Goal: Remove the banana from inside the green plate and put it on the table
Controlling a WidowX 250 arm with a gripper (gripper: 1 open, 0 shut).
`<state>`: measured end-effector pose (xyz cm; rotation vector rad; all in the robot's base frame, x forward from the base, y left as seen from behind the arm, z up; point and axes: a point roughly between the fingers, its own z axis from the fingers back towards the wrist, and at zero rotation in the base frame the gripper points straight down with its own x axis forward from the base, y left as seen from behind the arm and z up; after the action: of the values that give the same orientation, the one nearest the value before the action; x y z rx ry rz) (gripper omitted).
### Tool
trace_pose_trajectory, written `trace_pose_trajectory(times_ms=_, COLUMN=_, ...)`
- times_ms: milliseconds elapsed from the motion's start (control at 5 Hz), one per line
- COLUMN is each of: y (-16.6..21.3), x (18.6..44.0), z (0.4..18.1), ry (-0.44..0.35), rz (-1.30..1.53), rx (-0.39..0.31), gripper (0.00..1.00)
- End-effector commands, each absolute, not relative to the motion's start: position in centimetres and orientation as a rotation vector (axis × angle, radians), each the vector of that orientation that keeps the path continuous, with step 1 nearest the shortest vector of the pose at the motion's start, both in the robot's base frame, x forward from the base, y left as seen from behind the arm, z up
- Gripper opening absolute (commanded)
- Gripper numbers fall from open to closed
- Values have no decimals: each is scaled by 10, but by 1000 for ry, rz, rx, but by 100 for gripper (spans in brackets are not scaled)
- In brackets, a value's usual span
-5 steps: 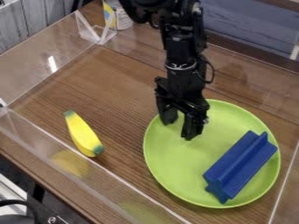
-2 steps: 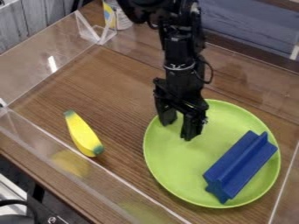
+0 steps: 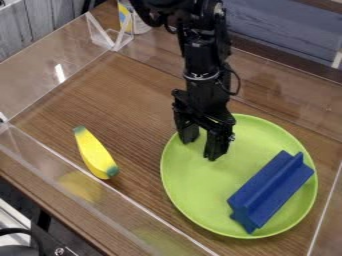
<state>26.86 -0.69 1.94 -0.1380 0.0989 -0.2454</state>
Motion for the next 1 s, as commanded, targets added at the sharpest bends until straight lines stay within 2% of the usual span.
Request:
trace_pose_trajectory(times_ms=0, y=7, x=269, z=45, ry=57, rz=-186, rx=-119, gripper=100)
trace_pose_trajectory(times_ms=400, y=6, x=273, z=75, ry=2, rz=-182, rx=-122, gripper=100)
trace_pose_trajectory(times_ms=800, y=0, x=273, z=68, ry=-3, rz=-198, rx=-121, gripper=100)
